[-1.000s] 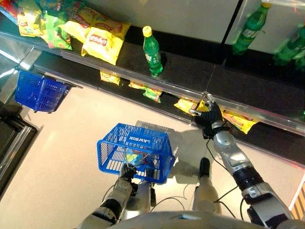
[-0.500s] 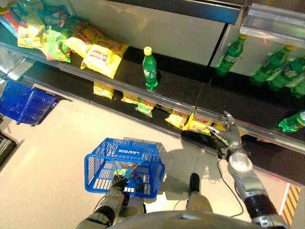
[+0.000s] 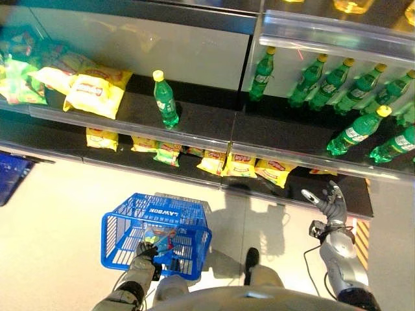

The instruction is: Pick up the snacks into the basket

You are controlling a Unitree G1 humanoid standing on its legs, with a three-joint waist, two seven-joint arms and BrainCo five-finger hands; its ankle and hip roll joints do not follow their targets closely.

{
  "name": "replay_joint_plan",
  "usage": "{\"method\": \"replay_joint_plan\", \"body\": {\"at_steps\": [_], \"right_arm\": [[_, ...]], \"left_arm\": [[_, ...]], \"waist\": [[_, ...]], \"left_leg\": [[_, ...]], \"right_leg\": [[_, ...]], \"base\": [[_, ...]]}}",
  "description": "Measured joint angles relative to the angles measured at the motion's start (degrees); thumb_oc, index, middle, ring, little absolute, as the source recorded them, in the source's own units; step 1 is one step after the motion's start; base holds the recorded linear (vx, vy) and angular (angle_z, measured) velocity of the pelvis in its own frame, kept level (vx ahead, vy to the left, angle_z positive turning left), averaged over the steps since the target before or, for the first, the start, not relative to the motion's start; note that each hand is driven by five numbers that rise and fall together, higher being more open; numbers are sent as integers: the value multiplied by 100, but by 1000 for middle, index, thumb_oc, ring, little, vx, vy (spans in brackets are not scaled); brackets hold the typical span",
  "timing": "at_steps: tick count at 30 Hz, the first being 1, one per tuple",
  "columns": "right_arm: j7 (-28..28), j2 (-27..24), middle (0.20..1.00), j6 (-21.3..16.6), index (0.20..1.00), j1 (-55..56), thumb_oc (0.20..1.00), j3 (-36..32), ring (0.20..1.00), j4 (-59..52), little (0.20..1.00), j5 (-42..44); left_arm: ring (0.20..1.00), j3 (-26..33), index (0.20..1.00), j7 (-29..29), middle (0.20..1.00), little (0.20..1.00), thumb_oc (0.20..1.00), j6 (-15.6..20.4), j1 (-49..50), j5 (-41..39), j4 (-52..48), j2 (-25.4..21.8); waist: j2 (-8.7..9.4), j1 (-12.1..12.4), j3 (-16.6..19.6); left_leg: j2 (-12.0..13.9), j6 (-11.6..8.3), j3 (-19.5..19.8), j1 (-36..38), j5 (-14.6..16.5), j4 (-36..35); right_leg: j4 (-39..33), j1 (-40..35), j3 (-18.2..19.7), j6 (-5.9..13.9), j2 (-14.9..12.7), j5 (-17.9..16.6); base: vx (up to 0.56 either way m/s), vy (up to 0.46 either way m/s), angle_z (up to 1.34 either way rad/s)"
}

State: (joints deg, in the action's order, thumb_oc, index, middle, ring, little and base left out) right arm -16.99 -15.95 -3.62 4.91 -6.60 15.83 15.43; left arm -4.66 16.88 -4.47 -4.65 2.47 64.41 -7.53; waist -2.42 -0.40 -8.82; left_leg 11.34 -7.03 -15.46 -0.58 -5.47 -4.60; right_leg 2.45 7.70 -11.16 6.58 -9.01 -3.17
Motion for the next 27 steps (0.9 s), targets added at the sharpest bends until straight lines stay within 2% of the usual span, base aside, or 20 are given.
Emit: {"method": "replay_joint_plan", "body": {"at_steps": [2,5,6,8,9,10,11,12,13,14,15,16,17,18,20,21,23,26,27], "right_arm": [[7,-212,1000,-2,1000,-83,1000,-15,1000,6,1000,0],[13,-325,1000,-5,1000,-28,1000,-23,1000,-1,1000,0],[2,-440,1000,-3,1000,-16,1000,-27,1000,-63,1000,-22],[-30,-483,1000,-5,1000,-1,1000,-82,1000,-145,1000,-23],[-65,-529,1000,-13,1000,114,1000,-182,1000,-138,1000,-31],[-96,-523,1000,-7,1000,181,1000,-244,1000,-132,1000,-31],[-122,-549,1000,2,1000,198,1000,-248,1000,-117,1000,-46],[-122,-547,1000,-3,1000,145,1000,-240,1000,-124,1000,-81],[-123,-553,1000,-6,1000,35,1000,-220,1000,-122,1000,-107],[-138,-609,1000,-4,1000,-141,1000,-222,1000,-133,1000,-211],[-141,-657,1000,-4,1000,-165,1000,-219,1000,-140,1000,-244],[-140,-709,1000,-2,1000,-131,1000,-217,1000,-138,1000,-258],[-143,-731,1000,2,1000,-88,1000,-219,1000,-135,1000,-258],[-186,-463,1000,17,1000,50,1000,-215,1000,-75,1000,-283],[-235,-325,1000,18,1000,218,1000,-248,1000,-59,1000,-289],[-256,-188,1000,18,1000,236,1000,-421,1000,106,1000,-283],[-320,-165,1000,19,1000,242,1000,-444,1000,223,1000,-280],[-341,-165,1000,15,1000,93,1000,-417,1000,305,1000,-258],[-344,-160,1000,8,1000,-46,1000,-396,1000,310,1000,-242]], "left_arm": [[200,17,200,-1,200,200,200,1,72,-6,10,231],[200,-17,200,26,200,200,200,5,83,0,-8,259],[200,-175,200,42,200,200,200,-14,87,18,-38,240],[200,-278,200,46,200,200,200,-14,70,71,-51,246],[200,-722,200,61,200,200,200,-45,-91,224,-83,254],[200,-1040,200,43,200,200,200,-56,-147,315,-111,188],[200,-1138,200,12,200,200,200,-82,-143,513,-284,231],[200,-1154,200,12,200,200,200,-72,-128,607,-303,274],[200,-1080,200,0,200,200,200,-50,-69,629,-334,327],[200,-795,200,-22,200,200,200,27,-78,536,-333,507],[200,-724,200,-23,200,200,200,27,-82,498,-317,574],[200,-600,200,-27,200,200,200,30,-60,443,-234,655],[200,-507,200,-25,200,200,200,29,-32,404,-189,703],[200,-485,200,-26,200,200,200,21,-31,311,-124,534],[200,-484,200,-16,200,200,200,24,-42,301,-115,362],[200,-439,200,-13,200,200,200,18,-98,294,30,278],[200,-309,200,-30,200,200,200,-28,-77,287,55,250],[200,-239,200,-53,200,200,200,-85,-31,132,68,215],[200,-271,200,-63,200,200,200,-94,-69,108,127,175]], "waist": [[-213,-25,89],[-199,-18,95],[-224,-12,102],[-219,-38,101],[-184,-91,69],[-171,-82,24],[-113,-160,-15],[-40,-141,-46],[20,-110,-80],[212,-151,-157],[185,-154,-160],[-23,-162,-139],[-220,-175,-110],[-96,-153,-98],[136,-179,-51],[257,-198,4],[305,-192,53],[345,-173,78],[370,-192,38]], "left_leg": [[242,-19,-22,-7,-20,122],[412,70,-12,-21,-45,356],[528,170,-18,-70,-26,479],[512,366,-10,-192,-175,590],[504,354,46,-393,-338,841],[460,256,113,-487,-504,947],[327,93,284,-483,-722,966],[159,11,538,-470,-662,986],[-242,-142,834,-490,-354,1021],[-1418,62,1426,-464,229,801],[-1666,155,1424,-415,271,637],[-1771,271,1267,-283,294,290],[-1635,272,1207,-195,295,130],[-1466,1017,965,-110,213,-64],[-1430,1009,956,-93,218,-80],[-1398,983,962,-87,255,-80],[-1382,930,979,41,295,-77],[-1290,922,899,207,326,-38],[-1240,917,849,193,309,23]], "right_leg": [[-98,11,-21,-78,226,-72],[-268,-62,25,-253,400,-85],[-284,-55,10,-329,495,-92],[-427,-78,10,-400,546,-170],[-516,-142,1,-409,532,-269],[-615,-251,-46,-459,483,-293],[-712,-285,75,-540,459,-294],[-747,-307,160,-542,357,-297],[-776,-336,319,-581,260,-399],[-773,-230,672,-479,-159,-417],[-773,-200,686,-459,-184,-403],[-773,-228,623,-397,56,-460],[-772,-264,565,-400,324,-456],[-768,-347,484,-313,480,-414],[-737,-332,409,-315,474,-387],[-530,-307,326,-316,473,-221],[-290,-330,247,-349,463,-28],[368,-115,200,-190,499,165],[1160,230,311,19,476,382]], "base": [[-54,-478,-41],[-46,-358,-32],[-81,-301,-23],[-121,-306,-3],[-114,-258,33],[-65,-218,47],[17,-212,27],[40,-205,-4],[70,-184,-38],[89,-137,-37],[114,-92,-40],[91,-42,-25],[140,-20,-31],[160,-2,-8],[177,-2,15],[108,-1,15],[48,8,2],[-9,-2,-9],[48,-57,10]]}}
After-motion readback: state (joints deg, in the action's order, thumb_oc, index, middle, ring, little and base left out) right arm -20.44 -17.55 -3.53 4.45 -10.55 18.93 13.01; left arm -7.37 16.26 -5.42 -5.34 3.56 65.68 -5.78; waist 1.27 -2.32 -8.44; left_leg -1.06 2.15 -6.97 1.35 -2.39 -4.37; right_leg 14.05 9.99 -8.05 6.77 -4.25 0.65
